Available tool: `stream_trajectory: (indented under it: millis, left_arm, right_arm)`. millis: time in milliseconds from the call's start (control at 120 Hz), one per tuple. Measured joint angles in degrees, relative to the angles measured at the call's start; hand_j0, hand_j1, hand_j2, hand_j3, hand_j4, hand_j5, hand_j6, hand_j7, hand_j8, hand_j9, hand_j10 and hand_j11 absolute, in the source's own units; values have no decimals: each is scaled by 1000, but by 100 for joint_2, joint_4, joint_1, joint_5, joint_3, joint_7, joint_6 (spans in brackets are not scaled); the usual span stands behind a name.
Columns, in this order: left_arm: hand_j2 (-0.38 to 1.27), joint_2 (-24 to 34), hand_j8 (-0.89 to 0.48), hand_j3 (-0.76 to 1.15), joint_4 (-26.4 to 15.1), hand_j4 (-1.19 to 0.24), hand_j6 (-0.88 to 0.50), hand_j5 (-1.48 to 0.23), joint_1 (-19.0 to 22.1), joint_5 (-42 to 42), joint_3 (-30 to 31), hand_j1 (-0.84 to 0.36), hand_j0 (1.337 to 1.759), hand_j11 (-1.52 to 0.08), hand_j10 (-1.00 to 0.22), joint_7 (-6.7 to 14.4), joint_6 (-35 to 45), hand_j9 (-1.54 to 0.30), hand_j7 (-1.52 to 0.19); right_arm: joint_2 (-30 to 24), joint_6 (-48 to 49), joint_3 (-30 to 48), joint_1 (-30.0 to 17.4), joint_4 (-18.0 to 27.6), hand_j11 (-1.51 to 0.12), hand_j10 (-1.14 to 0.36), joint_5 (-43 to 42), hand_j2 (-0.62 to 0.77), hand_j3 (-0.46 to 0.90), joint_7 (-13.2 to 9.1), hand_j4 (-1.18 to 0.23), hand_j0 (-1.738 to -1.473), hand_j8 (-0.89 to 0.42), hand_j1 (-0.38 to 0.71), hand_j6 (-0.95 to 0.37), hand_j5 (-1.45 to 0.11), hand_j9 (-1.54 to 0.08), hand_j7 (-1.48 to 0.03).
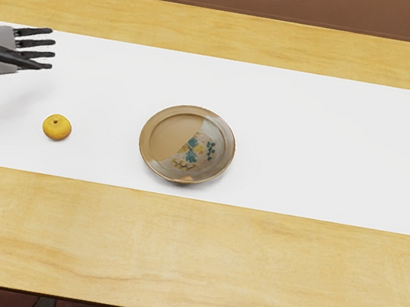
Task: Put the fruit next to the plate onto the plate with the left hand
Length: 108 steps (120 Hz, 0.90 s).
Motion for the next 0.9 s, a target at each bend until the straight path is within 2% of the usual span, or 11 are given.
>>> stream_trajectory:
  millis: [92, 217, 392, 625, 750, 900]
  left_arm:
    - [0, 8, 2, 0, -1, 1, 2, 0, -20, 24, 0, 349, 1658, 0, 2, 185, 0, 0, 0]
    - [0, 77, 1, 0, 33, 0, 1, -2, -68, 159, 1, 347, 1658, -2, 0, 287, 0, -2, -2]
    - [1, 6, -1, 0, 93, -2, -1, -4, -709, 1189, 0, 345, 1658, -4, -2, 323, -1, -4, -4]
    - [2, -267, -8, 0, 15, -9, -8, -11, -885, 2398, 53, 339, 1658, -11, -8, 308, -1, -11, -11]
    - [2, 112, -12, 0, -772, -13, -13, -16, -982, 2834, 317, 335, 1658, -16, -12, 244, 388, -16, -16]
    - [3, 580, -13, 0, -2217, -14, -14, -17, -1272, 3114, 987, 334, 1658, -17, -13, -144, 2068, -17, -17]
  right_arm:
    - [0, -4, 3, 0, -2, -25, -19, 3, -4, 0, 0, -19, -1658, -19, -326, -19, -25, -25, -25]
    - [0, -6, 0, -15, -10, -25, -19, 13, -4, 0, 0, -19, -1658, -19, -326, -19, -25, -25, -25]
    - [0, -7, -1, -19, -11, -25, -19, 17, -4, 0, 0, -19, -1658, -19, -326, -19, -25, -25, -25]
    - [0, -7, -2, -22, -11, -25, -19, 17, -4, 0, 0, -19, -1658, -19, -326, -19, -25, -25, -25]
    - [0, -7, -2, -21, -11, -25, -19, 17, -4, 0, 0, -19, -1658, -19, -326, -19, -25, -25, -25]
    - [0, -7, -2, -21, -12, -25, -19, 17, -4, 0, 0, -19, -1658, -19, -326, -19, -25, -25, -25]
